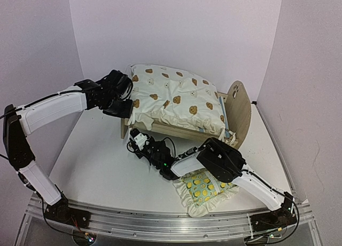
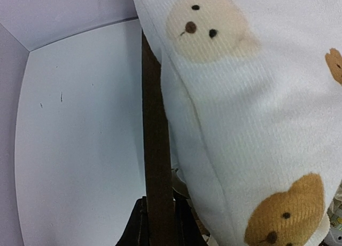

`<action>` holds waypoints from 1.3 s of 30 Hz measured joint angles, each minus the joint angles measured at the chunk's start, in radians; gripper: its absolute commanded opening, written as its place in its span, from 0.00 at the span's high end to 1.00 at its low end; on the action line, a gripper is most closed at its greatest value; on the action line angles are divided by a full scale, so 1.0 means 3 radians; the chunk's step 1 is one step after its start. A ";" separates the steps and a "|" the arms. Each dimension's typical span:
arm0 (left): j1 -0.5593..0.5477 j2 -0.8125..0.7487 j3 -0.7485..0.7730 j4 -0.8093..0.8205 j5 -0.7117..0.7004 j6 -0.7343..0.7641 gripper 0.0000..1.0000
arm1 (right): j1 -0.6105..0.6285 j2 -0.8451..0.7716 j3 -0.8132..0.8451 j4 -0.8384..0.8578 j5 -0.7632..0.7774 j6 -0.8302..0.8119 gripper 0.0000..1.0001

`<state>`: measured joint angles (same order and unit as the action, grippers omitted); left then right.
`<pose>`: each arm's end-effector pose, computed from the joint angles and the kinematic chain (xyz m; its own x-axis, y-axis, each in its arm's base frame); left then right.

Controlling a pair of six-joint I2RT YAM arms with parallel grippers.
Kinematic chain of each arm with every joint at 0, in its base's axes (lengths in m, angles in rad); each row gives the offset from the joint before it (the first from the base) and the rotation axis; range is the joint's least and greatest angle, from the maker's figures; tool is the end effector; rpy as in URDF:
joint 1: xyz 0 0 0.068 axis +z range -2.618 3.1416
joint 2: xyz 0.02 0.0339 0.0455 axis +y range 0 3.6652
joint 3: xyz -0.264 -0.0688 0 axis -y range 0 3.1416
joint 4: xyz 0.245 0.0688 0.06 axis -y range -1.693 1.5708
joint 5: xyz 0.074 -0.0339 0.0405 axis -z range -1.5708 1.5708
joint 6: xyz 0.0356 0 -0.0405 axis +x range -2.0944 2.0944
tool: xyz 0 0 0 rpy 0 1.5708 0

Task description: Set up the pet bed

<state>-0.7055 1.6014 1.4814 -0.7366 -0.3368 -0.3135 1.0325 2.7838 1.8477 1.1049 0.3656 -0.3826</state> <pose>0.2733 -0.2173 0.3263 -0.6851 0.2012 -0.7001 0.2480 0.9681 0.0355 0.3014 0.4799 0.0623 0.3118 -0.1579 -0.9369 -0.5441 0.7787 -0.3123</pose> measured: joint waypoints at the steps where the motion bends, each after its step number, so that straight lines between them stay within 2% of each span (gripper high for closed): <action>1: 0.0000 -0.0002 0.0011 -0.0008 0.0004 0.0001 1.00 | 0.0000 0.0033 0.0049 0.0001 0.0011 -0.0023 0.57; 5: 0.0000 -0.0025 0.0017 -0.0030 0.0012 0.0013 1.00 | 0.0000 0.0129 0.0185 0.0003 0.0068 -0.0086 0.62; 17: 0.0000 -0.0055 0.0017 -0.0079 0.0040 0.0027 1.00 | 0.0001 0.0182 0.0255 0.0104 0.0159 -0.0066 0.99; 28: 0.0000 -0.0055 -0.0003 -0.0071 0.0038 0.0020 1.00 | 0.0213 -0.0267 -0.0803 0.0409 0.0191 0.0061 1.00; 39: 0.0000 -0.0125 -0.0267 0.0095 0.0058 -0.0071 1.00 | 0.0472 -0.0664 -0.1454 0.0456 0.0225 0.0113 1.00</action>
<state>-0.7055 1.5639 1.4012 -0.7082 -0.3195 -0.3347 1.1740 2.5846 1.4115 1.2419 0.4330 -0.3487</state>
